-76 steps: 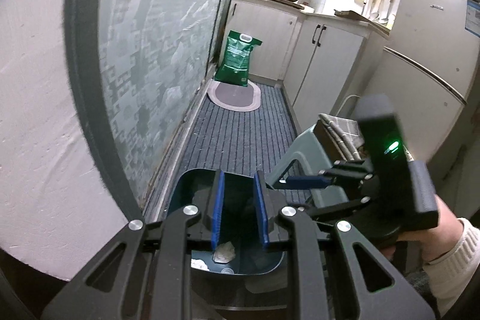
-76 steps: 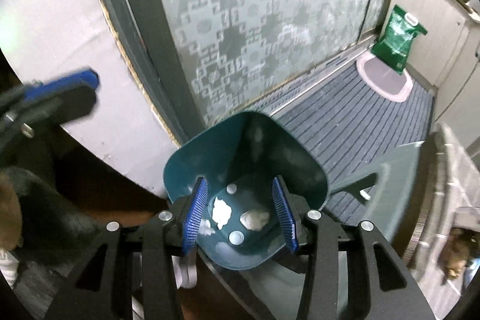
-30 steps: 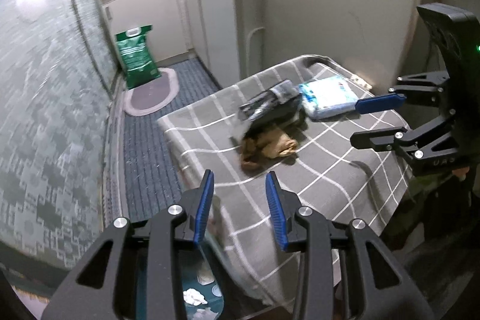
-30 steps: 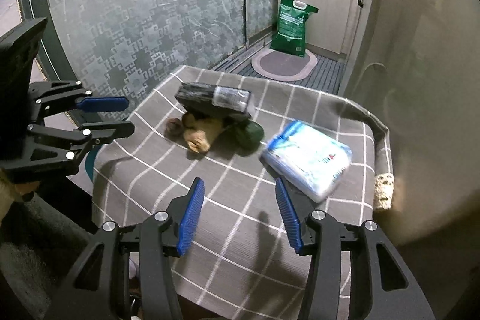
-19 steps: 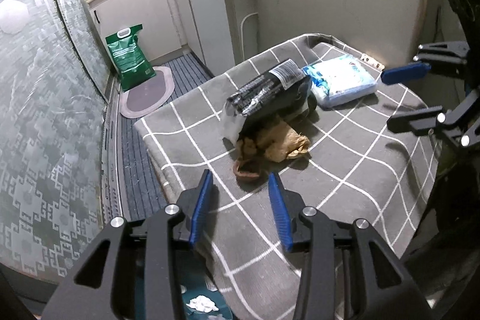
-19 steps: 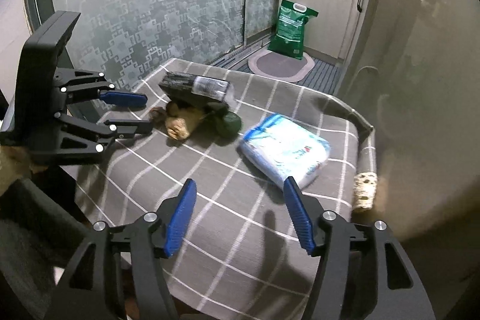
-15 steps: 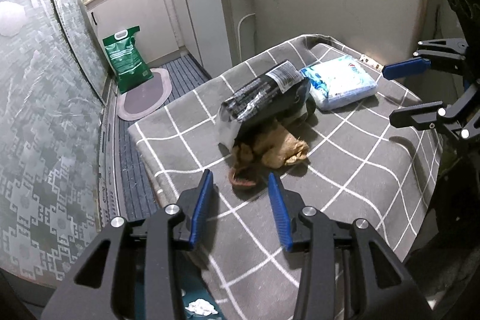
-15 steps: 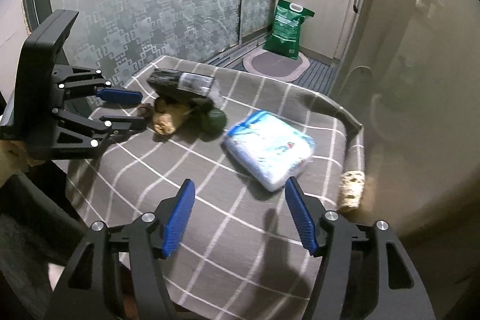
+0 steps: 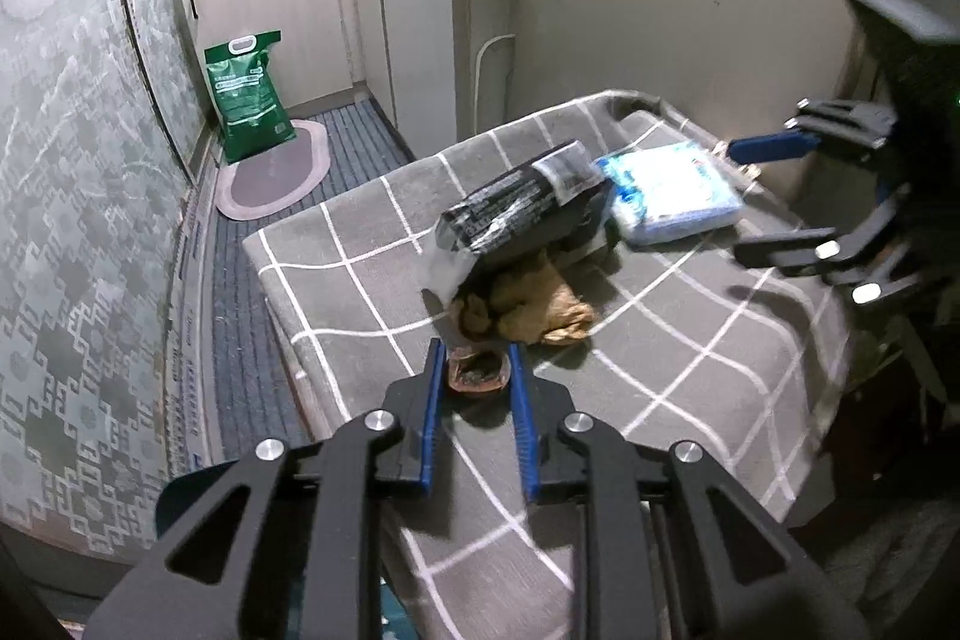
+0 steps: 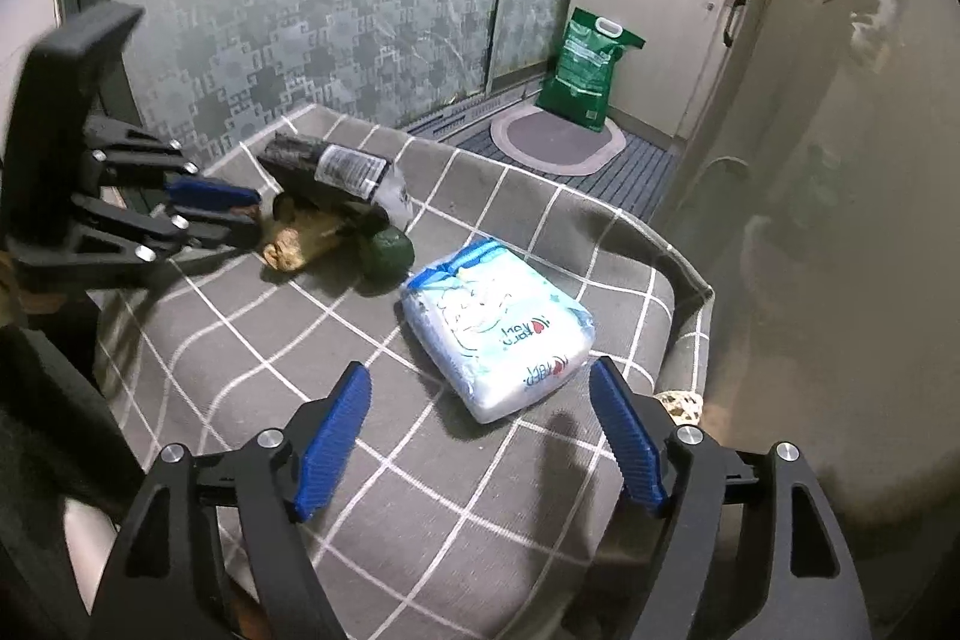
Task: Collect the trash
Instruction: 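Grasp the brown shell with the left tool while the right grasps the wipes pack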
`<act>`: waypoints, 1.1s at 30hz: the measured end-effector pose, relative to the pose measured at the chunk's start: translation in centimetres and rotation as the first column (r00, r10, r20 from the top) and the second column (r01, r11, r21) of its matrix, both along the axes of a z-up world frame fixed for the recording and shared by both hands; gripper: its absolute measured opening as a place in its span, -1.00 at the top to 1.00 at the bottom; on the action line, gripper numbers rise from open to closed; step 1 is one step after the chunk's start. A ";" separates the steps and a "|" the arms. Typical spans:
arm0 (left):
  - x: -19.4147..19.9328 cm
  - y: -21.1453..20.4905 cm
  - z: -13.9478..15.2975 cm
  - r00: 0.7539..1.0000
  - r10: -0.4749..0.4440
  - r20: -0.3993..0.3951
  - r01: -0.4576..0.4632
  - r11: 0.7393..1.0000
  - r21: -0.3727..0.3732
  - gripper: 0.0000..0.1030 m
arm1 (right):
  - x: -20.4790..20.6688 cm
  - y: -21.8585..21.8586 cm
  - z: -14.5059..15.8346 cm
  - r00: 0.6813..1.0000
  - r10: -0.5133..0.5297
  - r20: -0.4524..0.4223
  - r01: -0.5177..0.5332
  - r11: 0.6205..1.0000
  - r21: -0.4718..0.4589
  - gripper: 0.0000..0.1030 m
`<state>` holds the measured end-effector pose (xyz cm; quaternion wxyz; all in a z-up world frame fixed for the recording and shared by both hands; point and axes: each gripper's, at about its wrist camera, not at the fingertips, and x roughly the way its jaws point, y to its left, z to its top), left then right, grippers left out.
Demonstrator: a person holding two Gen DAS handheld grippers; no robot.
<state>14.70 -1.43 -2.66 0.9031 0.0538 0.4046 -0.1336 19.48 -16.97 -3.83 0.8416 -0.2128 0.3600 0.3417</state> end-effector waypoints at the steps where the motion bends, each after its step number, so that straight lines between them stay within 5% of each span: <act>1: -0.2 -0.1 0.2 1.000 -0.003 0.001 0.003 1.000 -0.010 0.56 | 0.1 0.1 -0.1 1.000 0.001 0.003 -0.001 1.000 -0.013 -0.49; 6: -0.9 -0.1 0.9 1.000 -0.002 -0.024 0.000 0.995 -0.102 0.56 | 0.6 1.1 0.0 1.000 -0.007 0.030 0.008 0.999 -0.046 -0.72; 20: -1.9 0.9 2.3 1.000 -0.011 -0.023 0.007 0.984 -0.179 0.56 | 3.8 3.2 -0.7 0.997 -0.016 -0.070 0.009 0.996 -0.092 -0.72; 29: -2.7 2.8 2.5 1.000 0.021 -0.018 -0.025 0.982 -0.190 0.56 | 4.5 3.4 -1.4 0.991 -0.029 -0.127 0.025 0.999 -0.032 -0.74; 33: -3.2 3.9 2.8 0.999 0.039 -0.011 -0.040 0.979 -0.198 0.56 | 4.0 3.4 -1.3 0.992 -0.022 -0.127 0.019 0.999 -0.025 -0.58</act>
